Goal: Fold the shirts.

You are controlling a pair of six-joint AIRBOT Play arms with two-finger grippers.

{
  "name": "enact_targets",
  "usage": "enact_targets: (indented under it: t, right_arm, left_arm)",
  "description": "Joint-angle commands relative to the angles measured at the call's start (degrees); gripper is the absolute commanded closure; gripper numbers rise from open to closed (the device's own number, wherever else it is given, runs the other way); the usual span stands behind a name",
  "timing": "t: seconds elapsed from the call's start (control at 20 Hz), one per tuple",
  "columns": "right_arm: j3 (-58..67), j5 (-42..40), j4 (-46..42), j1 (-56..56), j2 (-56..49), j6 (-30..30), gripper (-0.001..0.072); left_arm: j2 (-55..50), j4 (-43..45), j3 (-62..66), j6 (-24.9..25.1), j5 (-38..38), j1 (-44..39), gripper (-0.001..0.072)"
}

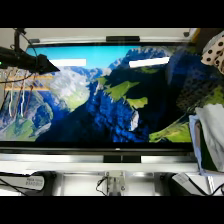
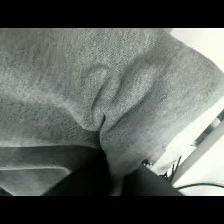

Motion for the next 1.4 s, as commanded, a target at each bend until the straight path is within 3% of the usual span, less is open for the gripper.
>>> enact_targets:
  t: [0.0,0.15,0.25,0.35,0.5,0.55,0.65,0.7,0.75,0.8,0.85,0.95,1.05,1.2,1.35]
  right_arm:
    - [-0.96,-0.61,-2.86,-0.04,0.17,-1.20,0.0177]
    - [1.95,-1.99,-3.76,1.18,0.17,-2.29,0.0160]
    - [9.62,-7.65,2.56,6.25,0.11,-5.35,0.0160]
    - [19.37,-18.75,9.20,16.63,0.11,-6.54,0.0160]
    - [28.41,-35.60,8.79,40.65,-0.63,-4.92,0.0161]
    - [29.81,-36.02,5.62,48.96,-2.34,-2.69,0.0160]
    - [30.40,-29.22,1.16,63.17,-8.48,1.68,0.0159]
    - [30.40,-23.17,2.12,67.87,-12.79,4.31,0.0145]
    - [30.38,-17.03,5.99,70.53,-16.85,6.12,0.0097]
    - [30.38,-10.95,11.76,72.15,-20.81,6.14,0.0093]
    - [30.38,-6.82,15.39,73.13,-23.56,6.21,0.0093]
    - [29.94,-3.52,13.99,75.25,-25.55,8.11,0.0093]
    - [29.14,-3.72,11.78,75.65,-25.53,9.60,0.0094]
    - [29.16,-6.27,11.65,75.65,-25.49,10.16,0.0094]
    - [29.16,-7.21,10.21,75.60,-25.49,9.90,0.0094]
  left_arm:
    - [-0.02,0.04,-0.02,0.02,0.02,0.00,0.0669]
    - [-0.02,0.09,-0.02,0.02,0.63,0.00,0.0670]
    - [-0.02,1.36,0.04,-0.02,1.84,-0.17,0.0671]
    - [-0.04,14.01,0.79,-3.96,2.56,-1.99,0.0672]
    - [-0.09,44.65,2.14,-13.57,0.76,-8.33,0.0672]
    - [-0.28,50.27,2.12,-14.08,-0.13,-10.60,0.0672]
    - [-1.14,52.13,2.12,-14.34,-3.10,-13.86,0.0649]
    - [-1.64,51.30,2.10,-15.69,-5.31,-14.95,0.0391]
    - [-1.97,51.21,2.10,-17.27,-8.37,-15.72,0.0046]
    - [-1.99,51.19,1.73,-17.40,-11.89,-16.06,-0.0009]
    - [-1.40,51.19,0.68,-16.74,-13.70,-16.09,-0.0009]
    - [2.25,50.10,-4.17,-17.18,-12.85,-15.52,-0.0009]
    - [8.48,44.89,-11.74,-18.12,-7.41,-14.78,-0.0009]
    - [16.20,44.94,-22.95,-20.15,4.07,-13.70,-0.0008]
    - [16.20,44.92,-24.61,-20.46,3.52,-13.18,-0.0008]
